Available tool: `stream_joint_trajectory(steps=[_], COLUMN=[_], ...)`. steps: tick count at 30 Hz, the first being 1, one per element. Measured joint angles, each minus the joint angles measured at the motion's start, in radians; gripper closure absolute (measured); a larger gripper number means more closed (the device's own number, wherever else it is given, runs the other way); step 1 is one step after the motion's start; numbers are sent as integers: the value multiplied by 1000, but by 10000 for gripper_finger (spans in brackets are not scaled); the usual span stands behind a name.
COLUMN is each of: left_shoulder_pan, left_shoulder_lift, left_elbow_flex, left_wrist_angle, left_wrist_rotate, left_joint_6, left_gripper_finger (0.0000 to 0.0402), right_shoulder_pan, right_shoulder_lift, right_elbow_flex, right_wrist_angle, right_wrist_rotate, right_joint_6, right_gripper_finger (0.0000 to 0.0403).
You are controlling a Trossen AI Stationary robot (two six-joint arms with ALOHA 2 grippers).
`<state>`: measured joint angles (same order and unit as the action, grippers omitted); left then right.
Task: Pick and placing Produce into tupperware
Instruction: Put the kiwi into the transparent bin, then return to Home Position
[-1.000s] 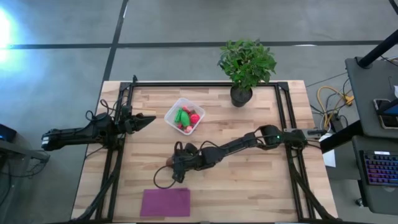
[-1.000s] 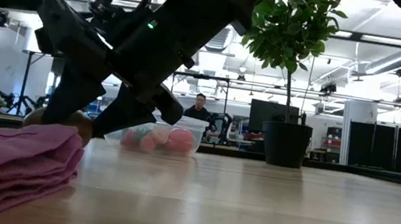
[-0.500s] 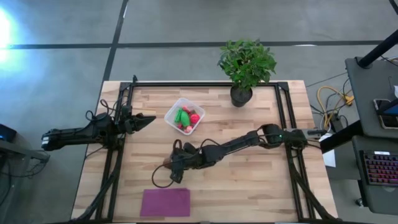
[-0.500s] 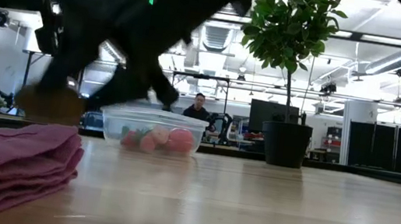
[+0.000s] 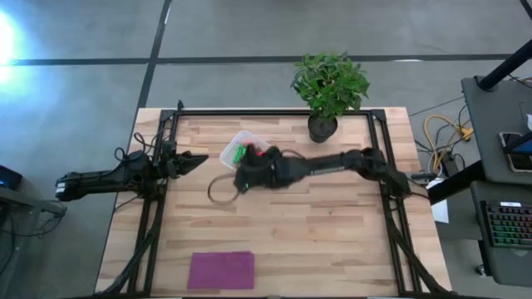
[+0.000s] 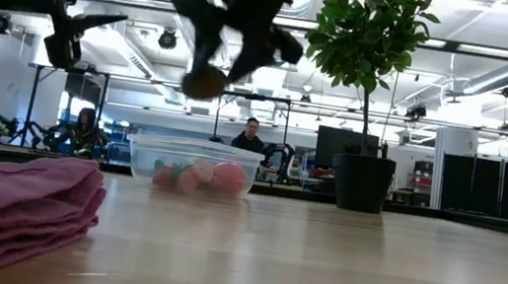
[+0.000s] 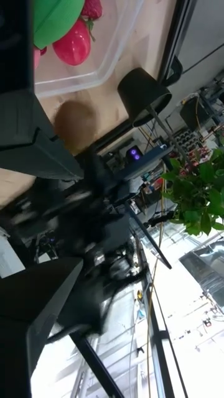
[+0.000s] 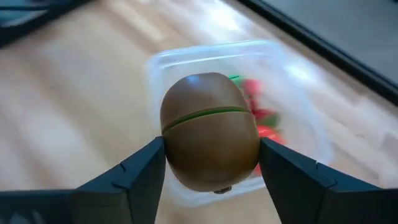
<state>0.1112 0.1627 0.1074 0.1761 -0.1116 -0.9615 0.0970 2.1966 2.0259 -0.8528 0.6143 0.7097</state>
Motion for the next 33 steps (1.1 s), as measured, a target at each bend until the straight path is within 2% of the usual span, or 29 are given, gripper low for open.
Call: stream_joint_trajectory(steps=[2, 8, 11, 18, 27, 33], left_shoulder_pan=[0, 0, 0, 0, 0, 0], left_shoulder_lift=[0, 0, 0, 0, 0, 0], left_elbow_flex=[0, 0, 0, 0, 0, 0], left_wrist_angle=[-1, 0, 0, -1, 0, 0], left_wrist_rotate=[0, 0, 0, 0, 0, 0], left_joint_6=[0, 0, 0, 0, 0, 0], left_gripper_finger=[201, 201, 201, 201, 201, 201], right_shoulder_pan=[-43, -149, -177, -176, -170, -91], right_shoulder_lift=[0, 31, 47, 41, 30, -12], right_elbow_flex=[-2, -8, -15, -18, -20, 26], right_wrist_angle=[-12, 1, -16, -9, -14, -14], right_wrist_rotate=[-15, -199, -245, -239, -221, -115], right_joint_6=[-8, -15, 5, 1, 53, 23], right_gripper_finger=[162, 159, 159, 145, 81, 75])
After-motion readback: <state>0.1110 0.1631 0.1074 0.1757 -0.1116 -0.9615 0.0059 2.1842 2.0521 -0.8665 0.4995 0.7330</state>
